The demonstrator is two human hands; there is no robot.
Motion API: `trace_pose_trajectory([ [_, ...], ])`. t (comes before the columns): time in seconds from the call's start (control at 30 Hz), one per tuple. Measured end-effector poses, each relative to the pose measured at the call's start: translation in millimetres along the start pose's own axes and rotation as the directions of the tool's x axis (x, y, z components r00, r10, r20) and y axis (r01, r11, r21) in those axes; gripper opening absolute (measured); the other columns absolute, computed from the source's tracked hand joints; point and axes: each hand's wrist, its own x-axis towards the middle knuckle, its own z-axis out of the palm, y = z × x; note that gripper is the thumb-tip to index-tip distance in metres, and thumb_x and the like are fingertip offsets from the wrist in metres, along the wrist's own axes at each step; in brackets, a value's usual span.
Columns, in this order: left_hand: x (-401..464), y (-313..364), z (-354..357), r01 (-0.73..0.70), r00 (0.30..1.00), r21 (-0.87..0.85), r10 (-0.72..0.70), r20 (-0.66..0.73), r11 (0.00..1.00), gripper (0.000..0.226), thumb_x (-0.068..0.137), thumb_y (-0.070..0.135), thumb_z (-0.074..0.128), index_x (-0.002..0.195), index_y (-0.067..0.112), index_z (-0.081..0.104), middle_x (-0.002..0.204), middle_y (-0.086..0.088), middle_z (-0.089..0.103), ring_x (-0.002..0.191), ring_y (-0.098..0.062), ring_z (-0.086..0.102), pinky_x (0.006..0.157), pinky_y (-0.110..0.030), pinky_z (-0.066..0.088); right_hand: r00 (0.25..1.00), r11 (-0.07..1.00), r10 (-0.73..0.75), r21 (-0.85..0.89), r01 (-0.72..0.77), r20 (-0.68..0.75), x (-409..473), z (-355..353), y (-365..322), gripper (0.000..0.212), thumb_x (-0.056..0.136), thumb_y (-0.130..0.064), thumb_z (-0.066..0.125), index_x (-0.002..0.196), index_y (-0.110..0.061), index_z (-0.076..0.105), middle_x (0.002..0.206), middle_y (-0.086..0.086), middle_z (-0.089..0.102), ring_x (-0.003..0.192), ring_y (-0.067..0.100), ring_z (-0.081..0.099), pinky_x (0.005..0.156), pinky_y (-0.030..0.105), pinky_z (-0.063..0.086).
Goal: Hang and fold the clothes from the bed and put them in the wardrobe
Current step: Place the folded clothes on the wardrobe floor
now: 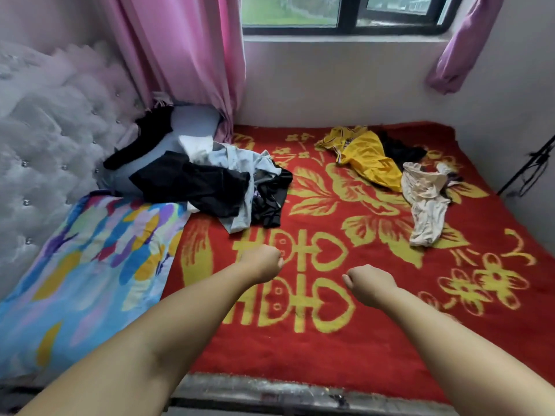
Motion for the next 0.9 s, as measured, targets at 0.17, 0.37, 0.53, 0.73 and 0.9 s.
trace_pose_trajectory([
  [0.17, 60.2, -2.1, 34.1, 0.024, 0.993, -0.02, -0.021, 0.114, 1.0, 0.029, 0.099, 0.025, 0.032, 0.075, 0.012, 0.043, 0.082, -0.006, 0.053, 0.073, -0.025, 0.051, 0.058, -0.031, 0.036, 0.993, 0.999, -0.036, 0.01, 0.035, 0.11, 76.9, 34.7, 14.7, 0.036, 0.103, -0.03, 0.029, 0.084, -0.012, 0.053, 0.093, 0.002, 0.062, 0.085, 0.024, 0.061, 0.072, 0.033, 0.051],
  [0.37, 134.3, -38.7, 78.1, 0.197, 0.966, -0.1, -0.176, 0.19, 0.975, 0.029, 0.099, 0.023, 0.032, 0.087, 0.008, 0.055, 0.086, -0.008, 0.059, 0.076, -0.027, 0.054, 0.058, -0.031, 0.036, 0.955, 0.984, -0.175, 0.06, 0.165, 0.24, 181.8, 82.2, 5.3, 0.039, 0.103, -0.03, 0.028, 0.071, -0.015, 0.045, 0.082, 0.0, 0.058, 0.081, 0.024, 0.06, 0.069, 0.033, 0.05],
  [0.53, 193.8, -71.2, 119.0, 0.253, 0.958, -0.117, -0.232, 0.168, 0.96, 0.033, 0.098, 0.02, 0.033, 0.127, 0.013, 0.049, 0.1, -0.007, 0.062, 0.076, -0.026, 0.056, 0.057, -0.032, 0.041, 0.946, 0.979, -0.202, 0.079, 0.188, 0.252, 256.0, 127.3, -5.4, 0.036, 0.102, -0.029, 0.027, 0.074, -0.016, 0.045, 0.079, 0.0, 0.055, 0.077, 0.022, 0.056, 0.069, 0.034, 0.052],
  [0.73, 300.6, -133.9, 138.2, 0.21, 0.978, -0.044, -0.211, -0.008, 0.977, 0.055, 0.094, 0.017, 0.041, 0.146, 0.016, 0.025, 0.131, -0.012, 0.046, 0.116, -0.032, 0.046, 0.074, -0.04, 0.039, 0.989, 0.982, -0.138, 0.141, 0.129, 0.055, 340.5, 187.3, -44.3, 0.041, 0.099, -0.029, 0.038, 0.137, -0.013, 0.044, 0.143, 0.013, 0.041, 0.132, 0.03, 0.038, 0.101, 0.042, 0.039],
  [0.9, 370.0, -194.5, 146.0, 0.25, 0.96, -0.041, -0.253, -0.121, 0.967, 0.061, 0.092, 0.015, 0.043, 0.149, 0.013, 0.021, 0.136, -0.011, 0.04, 0.124, -0.03, 0.039, 0.093, -0.043, 0.039, 0.979, 0.978, -0.184, 0.111, 0.174, 0.086, 407.9, 228.6, -87.4, 0.056, 0.102, -0.04, 0.024, 0.153, -0.027, 0.006, 0.161, 0.002, -0.006, 0.148, 0.02, -0.007, 0.117, 0.048, -0.001],
])
